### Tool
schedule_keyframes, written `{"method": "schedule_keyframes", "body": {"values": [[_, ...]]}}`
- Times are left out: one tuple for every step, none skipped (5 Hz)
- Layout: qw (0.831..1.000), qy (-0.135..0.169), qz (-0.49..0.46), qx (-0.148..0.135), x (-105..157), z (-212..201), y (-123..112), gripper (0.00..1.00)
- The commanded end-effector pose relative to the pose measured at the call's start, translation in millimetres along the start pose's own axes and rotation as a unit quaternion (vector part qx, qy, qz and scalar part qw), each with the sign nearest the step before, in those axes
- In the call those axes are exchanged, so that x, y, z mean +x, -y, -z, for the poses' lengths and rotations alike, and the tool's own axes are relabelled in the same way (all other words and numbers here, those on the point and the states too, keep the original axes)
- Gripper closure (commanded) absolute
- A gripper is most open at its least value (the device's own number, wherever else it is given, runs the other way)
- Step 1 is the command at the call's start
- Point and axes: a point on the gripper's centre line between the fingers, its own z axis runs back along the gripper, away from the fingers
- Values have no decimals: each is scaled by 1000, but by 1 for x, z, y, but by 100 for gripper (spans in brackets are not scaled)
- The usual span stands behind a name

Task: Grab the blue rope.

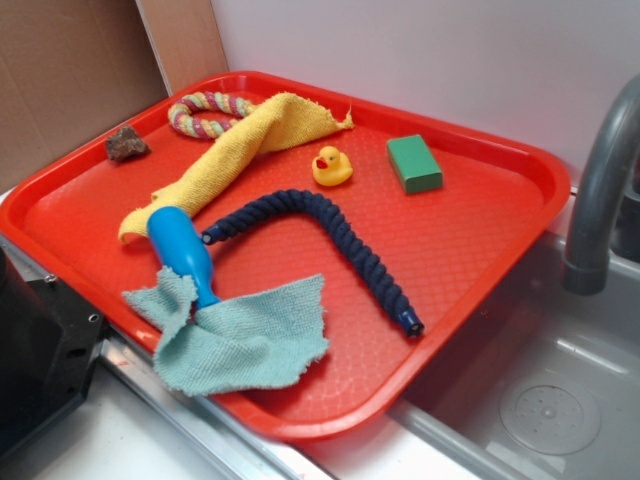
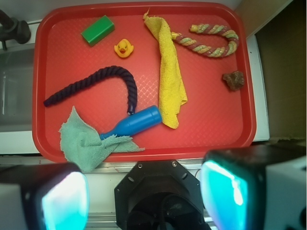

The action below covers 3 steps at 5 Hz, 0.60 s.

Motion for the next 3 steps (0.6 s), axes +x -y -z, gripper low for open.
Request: {"method": "schedule_keyframes", "body": {"values": [[1000, 0, 0, 0, 0, 0, 0, 0], [992, -26, 125, 1, 44, 55, 24, 0], [968, -24, 249, 7, 82, 98, 65, 0]]}}
